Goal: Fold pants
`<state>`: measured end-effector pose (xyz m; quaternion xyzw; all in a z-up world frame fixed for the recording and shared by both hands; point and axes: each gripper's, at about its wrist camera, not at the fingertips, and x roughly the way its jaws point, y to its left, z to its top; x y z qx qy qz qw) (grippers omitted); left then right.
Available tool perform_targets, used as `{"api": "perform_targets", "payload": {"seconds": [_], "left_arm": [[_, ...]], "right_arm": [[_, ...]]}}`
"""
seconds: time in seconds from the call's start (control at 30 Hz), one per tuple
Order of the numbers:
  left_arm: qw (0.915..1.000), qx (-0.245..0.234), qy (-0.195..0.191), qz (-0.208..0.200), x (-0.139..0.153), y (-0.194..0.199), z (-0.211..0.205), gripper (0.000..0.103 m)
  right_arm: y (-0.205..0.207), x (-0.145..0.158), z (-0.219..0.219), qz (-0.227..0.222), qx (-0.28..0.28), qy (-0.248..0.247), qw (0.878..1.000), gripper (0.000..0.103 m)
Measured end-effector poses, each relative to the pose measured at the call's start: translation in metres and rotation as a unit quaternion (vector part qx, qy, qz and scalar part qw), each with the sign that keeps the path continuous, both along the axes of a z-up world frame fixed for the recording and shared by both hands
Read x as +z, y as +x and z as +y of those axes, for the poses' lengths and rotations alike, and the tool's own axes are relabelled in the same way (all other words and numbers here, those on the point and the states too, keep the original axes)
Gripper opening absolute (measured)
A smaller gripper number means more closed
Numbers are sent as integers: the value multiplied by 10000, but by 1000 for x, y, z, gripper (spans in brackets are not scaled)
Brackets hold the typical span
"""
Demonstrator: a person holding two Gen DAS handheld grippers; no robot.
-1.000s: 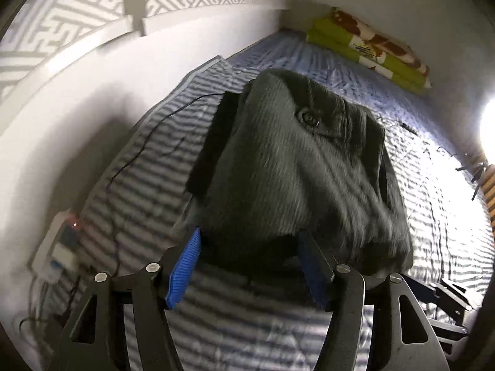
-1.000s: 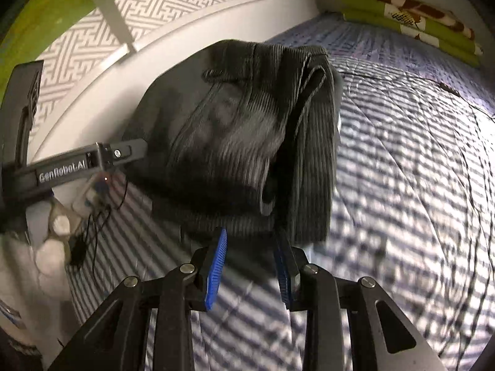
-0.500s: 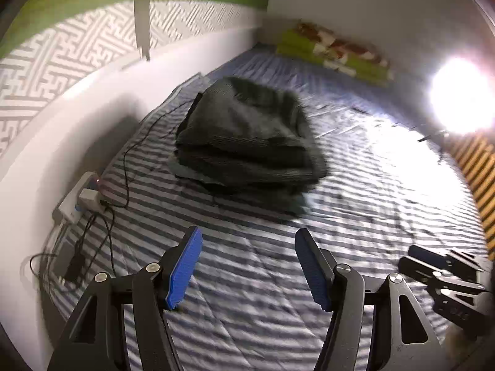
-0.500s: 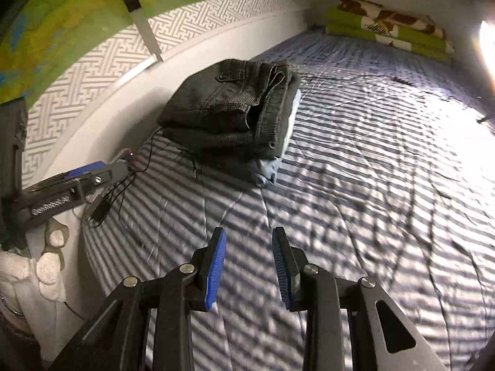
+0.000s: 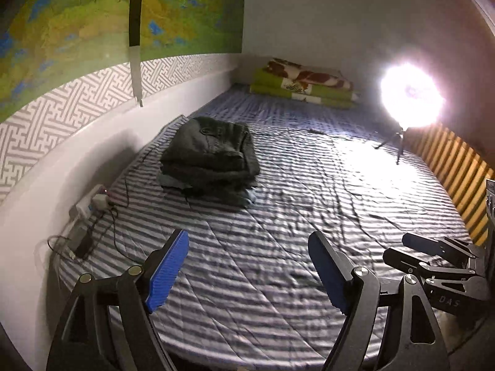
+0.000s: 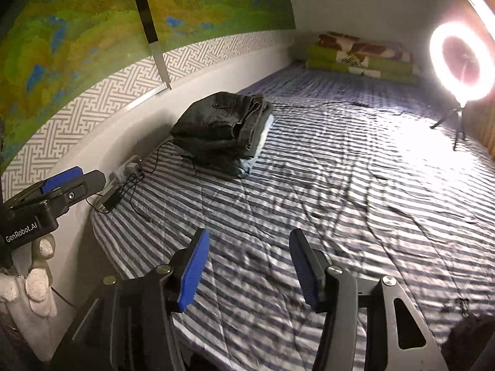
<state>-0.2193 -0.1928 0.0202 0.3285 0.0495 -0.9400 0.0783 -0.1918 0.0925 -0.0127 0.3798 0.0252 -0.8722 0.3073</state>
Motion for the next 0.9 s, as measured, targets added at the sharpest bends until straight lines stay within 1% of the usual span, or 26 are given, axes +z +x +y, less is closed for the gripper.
{"api": "perform_targets", "payload": {"seconds": [0.1, 0.2, 0.3, 0.37, 0.5, 0.6, 0.73, 0.9], "left_arm": [[10000, -71, -5, 27, -2, 15, 16, 83], [9998, -186, -67, 61, -5, 25, 31, 83], [9997, -202, -35, 113, -7, 37, 40, 89], [9998, -181, 14, 123, -11, 43, 42, 91], [9998, -155, 89, -9, -25, 56, 43, 95], [9999, -76, 33, -115, -35, 61, 41, 97], [9995, 60, 171, -269, -48, 65, 32, 98], [9991, 186, 261, -283, -52, 66, 19, 98]], "right_arm": [[17, 1, 12, 159, -82, 138, 9997, 60], [32, 1, 24, 179, -96, 164, 9997, 64], [45, -1, 33, 219, -182, 181, 9994, 69], [54, -3, 37, 292, -267, 220, 9990, 70], [71, -12, 41, 387, -417, 275, 9980, 77], [80, -19, 40, 360, -450, 292, 9979, 78], [85, -27, 39, 205, -368, 334, 9986, 79], [87, -31, 42, 161, -417, 363, 9983, 79]]}}
